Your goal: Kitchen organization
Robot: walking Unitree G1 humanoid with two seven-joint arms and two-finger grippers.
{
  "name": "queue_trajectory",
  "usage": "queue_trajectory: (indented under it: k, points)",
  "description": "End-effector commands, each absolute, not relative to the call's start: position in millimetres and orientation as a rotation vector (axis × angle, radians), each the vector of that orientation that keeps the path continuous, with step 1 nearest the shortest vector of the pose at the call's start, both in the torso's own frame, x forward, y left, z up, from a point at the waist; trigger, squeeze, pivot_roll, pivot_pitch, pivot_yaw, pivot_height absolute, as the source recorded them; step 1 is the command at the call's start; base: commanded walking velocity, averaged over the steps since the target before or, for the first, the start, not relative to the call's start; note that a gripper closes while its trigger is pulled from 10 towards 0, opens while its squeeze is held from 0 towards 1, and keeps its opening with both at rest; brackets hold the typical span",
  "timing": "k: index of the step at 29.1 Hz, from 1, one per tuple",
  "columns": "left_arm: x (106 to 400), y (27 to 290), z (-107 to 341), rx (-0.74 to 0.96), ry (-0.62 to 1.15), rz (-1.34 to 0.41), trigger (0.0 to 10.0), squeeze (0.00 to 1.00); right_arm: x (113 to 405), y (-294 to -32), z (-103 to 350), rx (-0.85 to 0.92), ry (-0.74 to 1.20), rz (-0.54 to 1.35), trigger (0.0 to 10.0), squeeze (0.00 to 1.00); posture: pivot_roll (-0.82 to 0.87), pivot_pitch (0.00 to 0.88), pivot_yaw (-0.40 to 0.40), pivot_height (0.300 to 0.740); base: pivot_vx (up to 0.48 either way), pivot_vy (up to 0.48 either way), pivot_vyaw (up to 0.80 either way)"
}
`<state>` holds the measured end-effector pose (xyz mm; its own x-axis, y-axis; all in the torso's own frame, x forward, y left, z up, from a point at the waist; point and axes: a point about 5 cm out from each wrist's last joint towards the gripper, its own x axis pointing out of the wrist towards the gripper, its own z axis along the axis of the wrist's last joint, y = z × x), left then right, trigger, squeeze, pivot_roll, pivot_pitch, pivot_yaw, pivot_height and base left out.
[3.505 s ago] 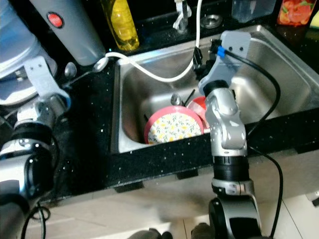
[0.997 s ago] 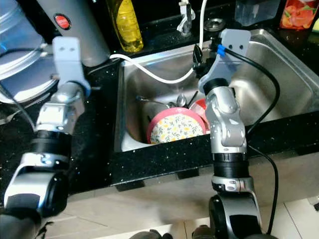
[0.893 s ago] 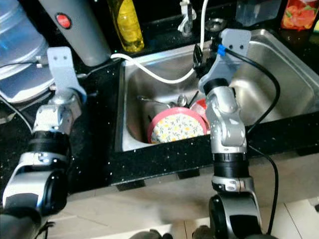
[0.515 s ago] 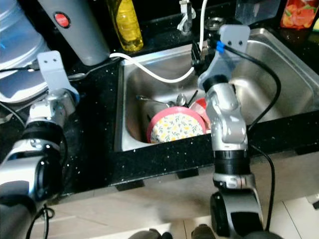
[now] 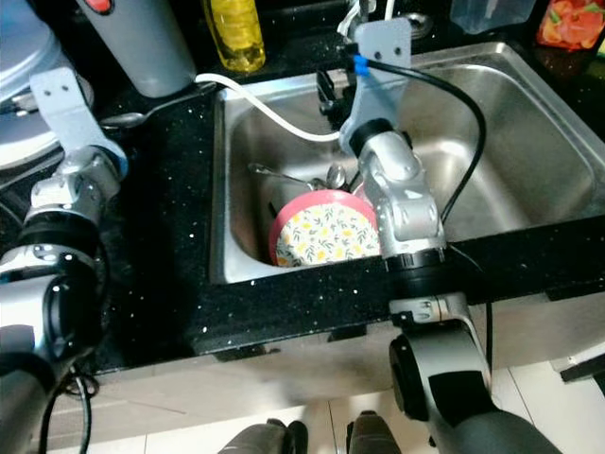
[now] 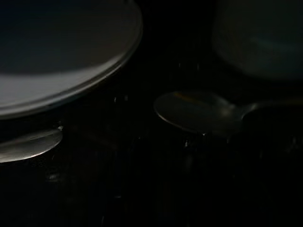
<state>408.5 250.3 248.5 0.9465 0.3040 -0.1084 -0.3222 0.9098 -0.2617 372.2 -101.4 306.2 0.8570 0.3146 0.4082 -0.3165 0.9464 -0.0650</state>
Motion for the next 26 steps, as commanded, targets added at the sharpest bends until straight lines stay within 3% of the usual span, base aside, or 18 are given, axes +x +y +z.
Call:
queue_trajectory:
  k: [1,6,13,14,15,16,22,23,26]
  points:
    - [407,260,249,-0.299,0.058,0.343,10.0,0.00,369,-97,314,0.020,-0.473,0.345,10.0,0.00,0.06,0.250,0.114,0.740,0.000,0.000,0.00]
    - [408,262,260,-0.383,-0.021,0.326,10.0,0.00,362,-102,326,0.037,-0.544,0.341,10.0,0.00,0.04,0.281,0.117,0.740,0.000,0.000,0.00]
    - [412,257,278,-0.374,-0.091,0.290,10.0,0.00,356,-107,326,0.033,-0.551,0.328,10.0,0.00,0.02,0.307,0.122,0.740,0.000,0.000,0.00]
    - [412,256,279,-0.361,-0.091,0.289,10.0,0.22,356,-107,325,0.035,-0.549,0.326,10.0,0.00,0.02,0.310,0.123,0.740,0.000,0.000,0.00]
    - [413,256,279,-0.354,-0.089,0.290,10.0,0.22,356,-108,325,0.037,-0.549,0.325,10.0,0.00,0.02,0.310,0.123,0.740,0.000,0.000,0.00]
    - [413,256,279,-0.350,-0.083,0.294,10.0,1.00,355,-107,325,0.037,-0.548,0.324,10.0,0.00,0.01,0.317,0.128,0.740,0.000,0.000,0.00]
    - [412,261,274,-0.347,-0.048,0.320,10.0,1.00,352,-109,323,0.038,-0.542,0.312,10.0,0.00,0.00,0.330,0.140,0.740,0.000,0.000,0.00]
    - [411,264,271,-0.372,-0.031,0.335,10.0,0.00,351,-110,322,0.037,-0.540,0.308,10.0,0.00,0.00,0.333,0.144,0.740,0.000,0.000,0.00]
    - [409,268,261,-0.484,0.020,0.336,10.0,0.00,348,-115,320,0.034,-0.531,0.289,10.0,0.00,-0.01,0.336,0.147,0.740,0.000,0.000,0.00]
